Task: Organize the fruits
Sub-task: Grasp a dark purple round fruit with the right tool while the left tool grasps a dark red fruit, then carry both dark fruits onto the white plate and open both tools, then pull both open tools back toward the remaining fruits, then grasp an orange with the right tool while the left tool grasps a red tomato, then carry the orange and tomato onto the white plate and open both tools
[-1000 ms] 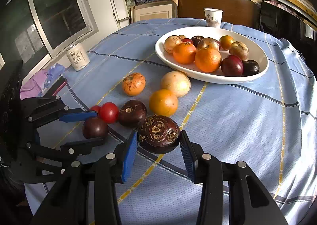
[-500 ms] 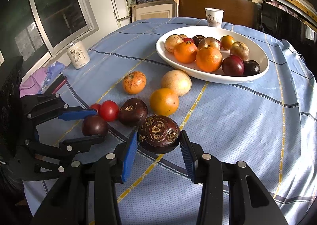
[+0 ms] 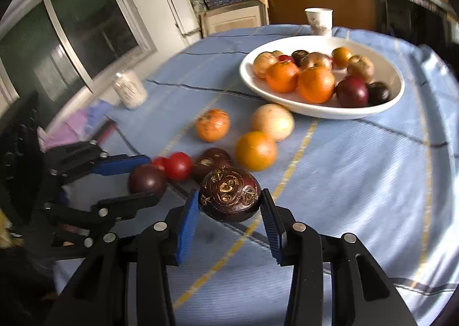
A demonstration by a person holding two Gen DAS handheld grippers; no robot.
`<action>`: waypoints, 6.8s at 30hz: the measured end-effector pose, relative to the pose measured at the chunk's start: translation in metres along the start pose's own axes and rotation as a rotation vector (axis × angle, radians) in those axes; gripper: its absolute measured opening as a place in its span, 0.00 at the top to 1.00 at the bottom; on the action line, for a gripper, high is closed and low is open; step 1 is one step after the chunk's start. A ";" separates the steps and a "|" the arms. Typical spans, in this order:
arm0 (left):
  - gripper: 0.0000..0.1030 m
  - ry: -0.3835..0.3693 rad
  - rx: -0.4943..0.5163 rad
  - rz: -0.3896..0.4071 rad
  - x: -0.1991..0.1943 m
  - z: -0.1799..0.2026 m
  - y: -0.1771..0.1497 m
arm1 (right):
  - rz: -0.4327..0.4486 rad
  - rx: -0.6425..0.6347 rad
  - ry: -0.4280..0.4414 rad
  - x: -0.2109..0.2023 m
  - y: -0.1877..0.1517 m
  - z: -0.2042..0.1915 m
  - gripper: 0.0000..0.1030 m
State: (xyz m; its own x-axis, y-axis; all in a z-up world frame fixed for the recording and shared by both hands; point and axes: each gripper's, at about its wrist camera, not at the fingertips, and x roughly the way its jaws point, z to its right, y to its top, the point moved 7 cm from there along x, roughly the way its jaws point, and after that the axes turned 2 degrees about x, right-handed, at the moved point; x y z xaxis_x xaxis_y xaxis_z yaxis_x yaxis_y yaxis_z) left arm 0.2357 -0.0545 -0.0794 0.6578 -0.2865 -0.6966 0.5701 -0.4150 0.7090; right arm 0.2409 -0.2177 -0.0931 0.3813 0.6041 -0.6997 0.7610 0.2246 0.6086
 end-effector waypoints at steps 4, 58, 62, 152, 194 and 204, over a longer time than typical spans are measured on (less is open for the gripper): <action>0.64 -0.003 -0.086 0.063 -0.012 -0.018 0.009 | 0.065 0.052 0.012 -0.010 0.009 0.007 0.58; 0.04 0.268 -0.413 0.041 -0.004 -0.117 0.010 | 0.147 0.081 -0.195 0.021 0.036 0.014 0.29; 0.04 0.184 -0.445 0.000 0.003 -0.116 0.005 | 0.131 0.066 -0.203 0.026 0.034 0.012 0.29; 0.67 -0.024 -0.061 -0.164 0.041 -0.032 -0.025 | 0.053 0.123 -0.218 0.045 0.030 0.024 0.64; 0.72 0.050 -0.255 -0.098 0.158 -0.116 0.191 | 0.331 0.249 -0.209 0.028 0.150 0.123 0.59; 0.09 0.237 -0.222 -0.006 0.090 -0.110 0.175 | 0.466 0.308 -0.186 -0.031 0.144 0.113 0.32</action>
State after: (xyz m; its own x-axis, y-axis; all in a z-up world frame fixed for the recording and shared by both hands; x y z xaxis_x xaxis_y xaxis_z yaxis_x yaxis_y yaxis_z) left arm 0.4482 -0.0581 -0.0060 0.7354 -0.0650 -0.6745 0.6507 -0.2101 0.7297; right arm 0.3983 -0.2903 -0.0260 0.7764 0.4356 -0.4555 0.5982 -0.2817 0.7502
